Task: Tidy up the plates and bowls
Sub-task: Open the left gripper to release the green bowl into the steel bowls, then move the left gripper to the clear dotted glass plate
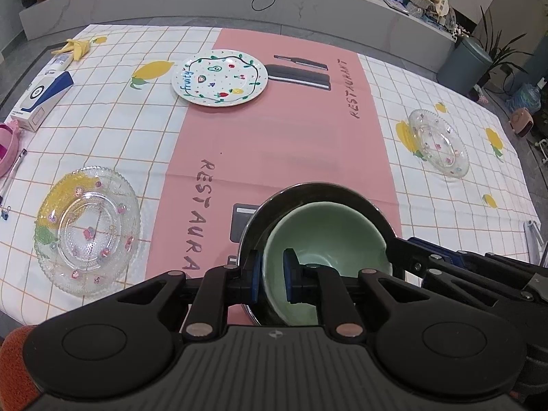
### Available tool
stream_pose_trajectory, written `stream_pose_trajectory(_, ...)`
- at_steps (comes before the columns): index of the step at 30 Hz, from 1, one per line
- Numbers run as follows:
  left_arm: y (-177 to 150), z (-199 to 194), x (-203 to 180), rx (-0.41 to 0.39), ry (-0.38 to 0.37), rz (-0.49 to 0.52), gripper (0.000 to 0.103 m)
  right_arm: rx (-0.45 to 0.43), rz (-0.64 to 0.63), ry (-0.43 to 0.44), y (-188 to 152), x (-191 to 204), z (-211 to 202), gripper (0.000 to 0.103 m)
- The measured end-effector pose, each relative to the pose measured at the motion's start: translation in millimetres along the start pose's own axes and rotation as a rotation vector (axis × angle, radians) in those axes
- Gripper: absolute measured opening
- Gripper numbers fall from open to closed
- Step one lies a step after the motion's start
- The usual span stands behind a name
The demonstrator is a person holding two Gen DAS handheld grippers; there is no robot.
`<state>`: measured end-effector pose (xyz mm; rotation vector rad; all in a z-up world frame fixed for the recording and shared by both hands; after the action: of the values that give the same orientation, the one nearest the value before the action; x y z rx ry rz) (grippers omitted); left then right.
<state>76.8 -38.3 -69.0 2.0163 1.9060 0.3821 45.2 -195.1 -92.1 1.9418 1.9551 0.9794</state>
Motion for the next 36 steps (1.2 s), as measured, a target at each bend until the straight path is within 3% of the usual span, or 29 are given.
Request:
stream_pose_trajectory(4,2,-7,1,-0.021,-0.019,-0.002,0.021,-0.029,0.009,0.000,2,-3,-7,0.028)
stream_pose_trajectory(9,4,-18,4,-0.055,-0.015,0.002,0.033,-0.060,0.028,0.018,6,-3,-17,0.034)
stream_pose_trajectory(13,6,-27,11,-0.076,-0.024,0.003,0.035,-0.090,0.036,0.036,9,1,-24,0.038)
stream_pose_trajectory(21,8,-39,41,-0.101,-0.009,-0.016,0.035,-0.088,0.040,0.137,14,23,-23,0.040)
stream_pose_trajectory(36,4,-48,144,-0.138,0.085,-0.148,0.040,-0.006,-0.069,0.248,19,103,16,0.045)
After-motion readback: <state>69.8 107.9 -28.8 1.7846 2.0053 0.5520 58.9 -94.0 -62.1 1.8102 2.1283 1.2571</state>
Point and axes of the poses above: each gripper's, at about its wrist camera, not at the fingertips, and z roughly the way its jaws point, x to its left, y to its top, the point moved 1 cm from there along z, roughly the way its jaws point, and after that the axes turned 8 degrees about y, right-handed, at the moved point
